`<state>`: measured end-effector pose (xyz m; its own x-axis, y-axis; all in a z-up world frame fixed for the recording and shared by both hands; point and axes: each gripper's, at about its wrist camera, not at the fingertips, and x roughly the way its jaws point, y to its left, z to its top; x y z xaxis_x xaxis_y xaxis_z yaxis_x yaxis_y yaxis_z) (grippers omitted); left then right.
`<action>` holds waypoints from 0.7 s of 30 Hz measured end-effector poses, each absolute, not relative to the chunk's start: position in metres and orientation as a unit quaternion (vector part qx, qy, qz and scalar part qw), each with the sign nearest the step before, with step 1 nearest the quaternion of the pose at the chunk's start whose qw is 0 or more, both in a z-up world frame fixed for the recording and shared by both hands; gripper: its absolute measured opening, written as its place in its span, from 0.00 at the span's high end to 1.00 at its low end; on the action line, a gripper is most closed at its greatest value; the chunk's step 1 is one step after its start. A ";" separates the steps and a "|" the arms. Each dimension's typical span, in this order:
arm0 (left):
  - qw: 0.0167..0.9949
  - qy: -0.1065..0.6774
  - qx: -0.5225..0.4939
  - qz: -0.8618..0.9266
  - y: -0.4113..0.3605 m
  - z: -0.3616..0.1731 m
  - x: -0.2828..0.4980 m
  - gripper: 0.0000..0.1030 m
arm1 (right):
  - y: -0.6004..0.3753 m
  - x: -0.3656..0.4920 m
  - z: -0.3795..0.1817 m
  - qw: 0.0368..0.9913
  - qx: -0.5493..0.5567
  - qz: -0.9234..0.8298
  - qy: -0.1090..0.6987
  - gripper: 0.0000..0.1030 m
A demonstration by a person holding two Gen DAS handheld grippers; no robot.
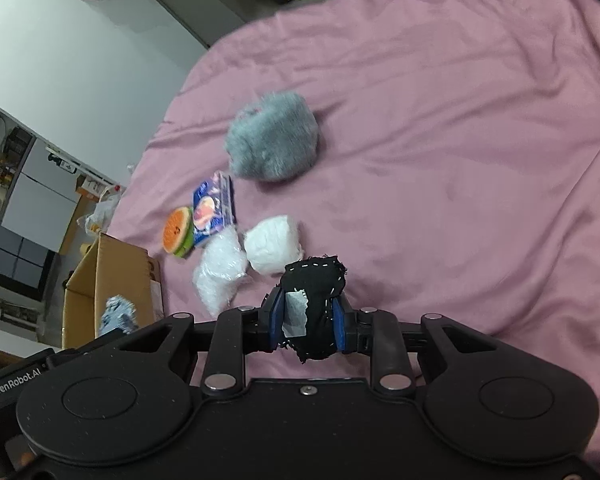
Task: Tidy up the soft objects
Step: 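Carry both plushes over the cardboard box and open both tools to drop them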
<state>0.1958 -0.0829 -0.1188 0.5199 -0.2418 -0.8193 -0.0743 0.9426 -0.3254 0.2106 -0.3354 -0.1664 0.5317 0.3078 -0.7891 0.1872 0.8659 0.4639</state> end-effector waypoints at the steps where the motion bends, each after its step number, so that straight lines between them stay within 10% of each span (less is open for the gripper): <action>1: 0.858 0.485 -0.162 -0.046 -0.078 -0.117 0.195 0.72 | -0.333 0.209 -0.162 0.842 0.249 0.034 0.477 0.76; 21: 0.885 0.433 -0.173 0.004 0.024 -0.086 0.207 0.72 | -0.243 0.229 -0.102 0.889 0.188 0.042 0.416 0.76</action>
<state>0.2075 0.0238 -0.0856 0.6248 -0.1433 -0.7675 -0.1567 0.9400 -0.3030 0.2292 -0.2433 -0.1020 0.6511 0.2306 -0.7231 0.0818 0.9259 0.3689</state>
